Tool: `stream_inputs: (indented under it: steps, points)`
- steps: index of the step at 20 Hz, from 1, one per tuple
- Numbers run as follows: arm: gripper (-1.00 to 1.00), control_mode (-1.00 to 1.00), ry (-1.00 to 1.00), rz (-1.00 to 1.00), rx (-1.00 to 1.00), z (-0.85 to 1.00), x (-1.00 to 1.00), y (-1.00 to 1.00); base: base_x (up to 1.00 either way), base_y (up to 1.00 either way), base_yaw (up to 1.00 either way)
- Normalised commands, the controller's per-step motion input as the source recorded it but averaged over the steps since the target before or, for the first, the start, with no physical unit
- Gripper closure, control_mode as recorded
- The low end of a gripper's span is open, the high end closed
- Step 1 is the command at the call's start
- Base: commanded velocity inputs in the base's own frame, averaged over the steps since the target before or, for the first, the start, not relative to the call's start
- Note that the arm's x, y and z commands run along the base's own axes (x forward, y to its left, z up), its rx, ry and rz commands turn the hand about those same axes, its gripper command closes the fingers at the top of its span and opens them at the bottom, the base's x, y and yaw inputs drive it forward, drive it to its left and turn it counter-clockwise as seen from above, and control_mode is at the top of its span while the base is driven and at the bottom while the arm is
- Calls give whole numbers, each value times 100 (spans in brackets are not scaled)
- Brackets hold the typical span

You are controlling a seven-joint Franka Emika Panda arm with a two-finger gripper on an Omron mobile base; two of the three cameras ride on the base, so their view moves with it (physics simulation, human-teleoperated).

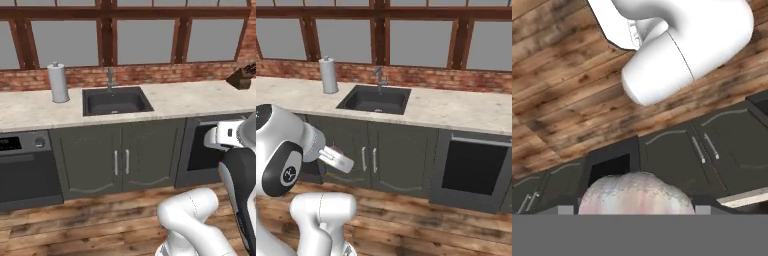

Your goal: Retrieve the bottle and the shaker from the cabinet and place them next to the mixing bowl on the counter. Then add garlic from the fridge to the mixing bowl.

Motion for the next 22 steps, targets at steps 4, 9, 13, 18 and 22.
stream_inputs:
  steps: [4, 9, 13, 18, 22]
  points:
    - [100, 100, 0, 0, 0, 0, 0, 0, 99, 100, 16]
    - [100, 100, 0, 0, 0, 0, 0, 0, 69, 100, 4]
    - [100, 100, 0, 0, 0, 0, 0, 0, 43, 100, 1]
    - [100, 100, 0, 0, 0, 0, 0, 0, 4, 100, 12]
    - [100, 100, 0, 0, 0, 0, 0, 0, 13, 100, 22]
